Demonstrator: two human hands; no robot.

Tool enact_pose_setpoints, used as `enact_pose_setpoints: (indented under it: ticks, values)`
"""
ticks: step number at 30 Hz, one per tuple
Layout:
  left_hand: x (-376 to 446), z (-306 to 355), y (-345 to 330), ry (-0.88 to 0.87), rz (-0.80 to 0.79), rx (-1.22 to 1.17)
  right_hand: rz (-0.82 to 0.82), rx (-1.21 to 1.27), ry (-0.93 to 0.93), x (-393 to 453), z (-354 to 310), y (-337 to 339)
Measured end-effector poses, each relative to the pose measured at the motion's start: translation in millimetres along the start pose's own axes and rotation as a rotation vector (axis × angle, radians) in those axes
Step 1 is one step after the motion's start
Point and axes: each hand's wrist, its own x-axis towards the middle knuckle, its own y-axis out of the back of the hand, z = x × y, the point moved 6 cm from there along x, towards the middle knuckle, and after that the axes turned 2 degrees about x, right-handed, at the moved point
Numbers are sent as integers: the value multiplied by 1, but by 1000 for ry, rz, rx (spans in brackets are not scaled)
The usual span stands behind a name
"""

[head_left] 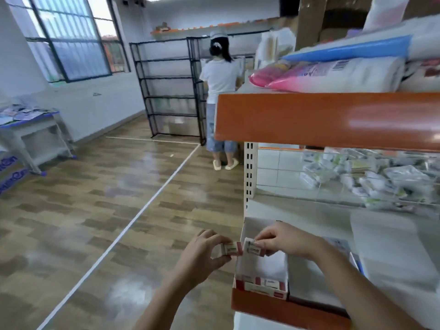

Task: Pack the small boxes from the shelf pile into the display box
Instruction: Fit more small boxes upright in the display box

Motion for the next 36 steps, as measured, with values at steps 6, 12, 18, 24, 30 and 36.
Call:
enact_pose_setpoints:
  ticks: [6,12,18,24,30,36]
  values:
    - [12,-4,-2,-117,-64,-103,64,-119,-124,-13,6,-4]
    - [17,5,1,-155,-74,-215,63,-256,-176,-10,2,-17]
    - [14,6,9,-172,-16,-281,-45,-322,-202,-5,-4,-31]
    - [8,7,14,-190,-24,-269,21,-317,-236,2,-6,-36]
    - [8,6,16,-183,-18,-256,112,-294,-243,2,-2,-37]
    - [11,7,14,-183,-18,-267,187,-341,-268,1,0,-40]
